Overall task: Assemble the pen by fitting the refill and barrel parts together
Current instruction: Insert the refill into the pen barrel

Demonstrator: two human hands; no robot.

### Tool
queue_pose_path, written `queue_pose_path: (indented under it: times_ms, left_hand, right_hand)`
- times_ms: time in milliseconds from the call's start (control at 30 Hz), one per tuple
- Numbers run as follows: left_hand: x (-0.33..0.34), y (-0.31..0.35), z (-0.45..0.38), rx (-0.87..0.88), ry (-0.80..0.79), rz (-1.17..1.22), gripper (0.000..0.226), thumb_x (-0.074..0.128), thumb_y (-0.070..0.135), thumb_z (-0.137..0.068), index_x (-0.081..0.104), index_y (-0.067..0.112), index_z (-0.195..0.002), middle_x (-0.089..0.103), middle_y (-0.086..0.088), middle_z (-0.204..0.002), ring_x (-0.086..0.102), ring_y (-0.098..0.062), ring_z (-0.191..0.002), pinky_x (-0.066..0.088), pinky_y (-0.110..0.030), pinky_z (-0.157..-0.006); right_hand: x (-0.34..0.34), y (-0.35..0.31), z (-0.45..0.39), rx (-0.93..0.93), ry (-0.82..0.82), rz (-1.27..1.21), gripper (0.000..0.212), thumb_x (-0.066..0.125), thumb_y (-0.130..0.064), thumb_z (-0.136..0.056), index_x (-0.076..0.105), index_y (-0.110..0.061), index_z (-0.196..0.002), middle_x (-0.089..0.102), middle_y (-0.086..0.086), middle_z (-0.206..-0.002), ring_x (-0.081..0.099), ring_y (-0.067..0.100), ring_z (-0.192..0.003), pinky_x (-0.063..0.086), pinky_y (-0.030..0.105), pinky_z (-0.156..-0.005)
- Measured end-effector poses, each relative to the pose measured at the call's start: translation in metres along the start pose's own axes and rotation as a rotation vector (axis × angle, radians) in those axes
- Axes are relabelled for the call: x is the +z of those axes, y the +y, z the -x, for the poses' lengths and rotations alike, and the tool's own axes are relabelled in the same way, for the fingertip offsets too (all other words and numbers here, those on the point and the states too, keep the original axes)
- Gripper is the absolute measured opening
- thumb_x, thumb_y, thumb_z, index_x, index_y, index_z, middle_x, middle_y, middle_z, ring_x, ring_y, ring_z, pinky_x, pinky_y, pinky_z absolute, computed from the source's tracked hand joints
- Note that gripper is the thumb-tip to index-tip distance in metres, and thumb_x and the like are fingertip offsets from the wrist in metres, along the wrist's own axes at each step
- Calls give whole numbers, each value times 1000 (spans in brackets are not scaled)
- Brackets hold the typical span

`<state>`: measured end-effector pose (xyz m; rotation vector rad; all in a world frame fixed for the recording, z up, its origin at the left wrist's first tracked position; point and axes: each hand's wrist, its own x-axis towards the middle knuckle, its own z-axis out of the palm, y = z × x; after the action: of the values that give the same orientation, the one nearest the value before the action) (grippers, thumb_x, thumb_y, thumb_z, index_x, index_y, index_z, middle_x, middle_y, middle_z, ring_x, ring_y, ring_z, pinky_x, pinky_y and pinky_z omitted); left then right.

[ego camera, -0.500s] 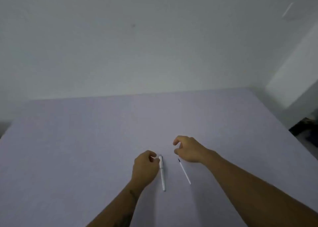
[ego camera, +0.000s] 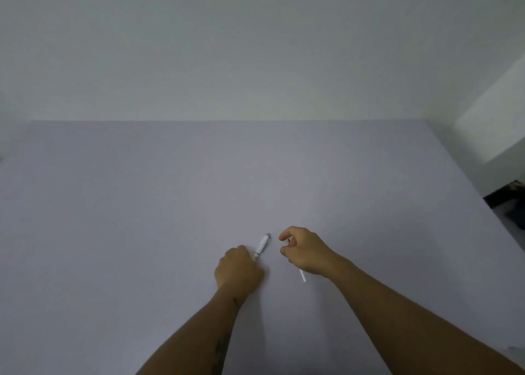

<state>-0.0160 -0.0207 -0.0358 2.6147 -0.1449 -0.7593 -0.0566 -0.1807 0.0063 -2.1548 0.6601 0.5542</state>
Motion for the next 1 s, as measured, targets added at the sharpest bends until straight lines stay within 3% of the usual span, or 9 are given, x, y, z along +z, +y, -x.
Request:
queue_pose_path:
  times_ms: [100,200,267,400,600,733,800,900,1000]
  left_hand:
    - [-6,-5,-2,-5,-15,139,9,54,26,-81,59,19,-80,64,-1,-83,59,-20,-72,53,-32,-63]
    - [-9,-8,-1,46,10,286,11,61,28,-83,61,21,-76,64,2,-74,59,-18,-68,50,-30,-64]
    - [-13,-7,2,82,26,392,10,66,26,-83,64,19,-77,63,3,-70,56,-15,-63,48,-28,-62]
    - [-25,-3,7,110,43,523,10,71,20,-82,65,17,-74,65,-1,-68,55,-16,-59,48,-28,-58]
    - [-51,5,-7,93,0,492,13,66,21,-87,72,11,-82,74,-10,-80,70,-27,-75,57,-35,-67]
    - [-65,5,-18,42,-76,426,16,64,21,-88,73,7,-85,74,-11,-84,72,-27,-80,58,-33,-69]
    - [-61,-6,-17,7,-114,432,16,64,21,-88,73,8,-84,75,-11,-83,73,-25,-79,58,-31,-68]
    - [-54,-20,-13,-42,-108,525,15,61,20,-91,70,11,-82,75,-10,-81,74,-21,-77,59,-33,-67]
    - [-50,-26,-16,-76,-77,637,14,59,16,-90,70,8,-85,75,-9,-80,74,-27,-83,62,-41,-77]
  right_hand:
    - [3,-2,-7,79,13,-107,42,60,-22,-87,61,-13,-128,66,8,-115,67,23,-99,55,34,-88]
    - [6,-14,-11,150,22,-390,18,58,-12,-87,67,-2,-99,61,10,-84,56,22,-71,46,32,-65]
    - [7,-23,-12,148,24,-526,10,58,-11,-91,65,-6,-88,59,11,-80,55,21,-70,47,30,-62]
    - [14,-35,-21,116,81,-638,16,62,-13,-90,69,-5,-78,68,10,-79,64,19,-68,57,28,-64]
    - [13,-46,-42,205,55,-886,14,60,-4,-93,71,2,-88,68,14,-81,62,21,-69,59,29,-67]
    - [7,-54,-55,273,109,-1099,18,58,7,-89,66,0,-75,64,10,-67,58,17,-61,55,21,-52]
    - [-5,-45,-65,271,194,-946,22,61,7,-83,66,-4,-65,63,8,-61,56,16,-54,53,21,-53]
    - [-17,-31,-71,193,179,-359,24,61,-4,-80,62,-7,-56,63,6,-58,59,18,-48,50,22,-52]
    - [-12,-29,-74,152,188,-125,13,63,-12,-72,57,-10,-60,69,18,-68,73,31,-64,61,35,-56]
